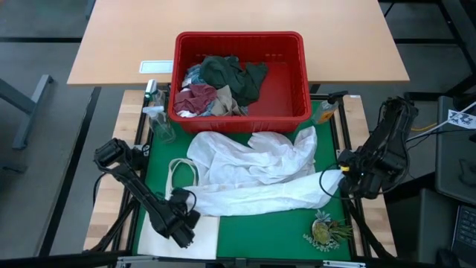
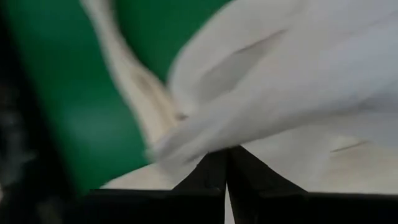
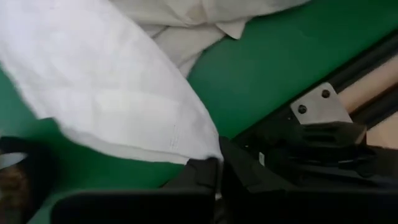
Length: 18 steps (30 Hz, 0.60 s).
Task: Fold Laundry from Bin
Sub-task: Fold the white polo shirt
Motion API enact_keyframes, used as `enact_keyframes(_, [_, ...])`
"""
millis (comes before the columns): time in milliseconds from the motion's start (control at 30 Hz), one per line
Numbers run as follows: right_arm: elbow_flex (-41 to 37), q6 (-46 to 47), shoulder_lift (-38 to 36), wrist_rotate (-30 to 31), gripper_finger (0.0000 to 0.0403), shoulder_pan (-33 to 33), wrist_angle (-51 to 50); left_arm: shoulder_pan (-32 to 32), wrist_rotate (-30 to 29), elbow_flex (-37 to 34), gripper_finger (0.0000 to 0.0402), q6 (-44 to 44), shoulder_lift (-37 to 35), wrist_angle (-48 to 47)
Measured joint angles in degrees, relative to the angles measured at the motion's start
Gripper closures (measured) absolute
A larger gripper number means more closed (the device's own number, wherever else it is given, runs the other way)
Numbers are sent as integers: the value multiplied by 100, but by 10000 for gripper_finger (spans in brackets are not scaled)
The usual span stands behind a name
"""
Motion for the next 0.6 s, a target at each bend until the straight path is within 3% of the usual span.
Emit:
enact_keyframes(333, [712, -366, 0, -206, 397, 0, 2, -109, 592, 550, 401, 107, 0, -1492])
enact_keyframes(600, [1021, -494, 0, -700, 397, 0, 3, -103, -64, 1461, 401, 1317, -27, -1437])
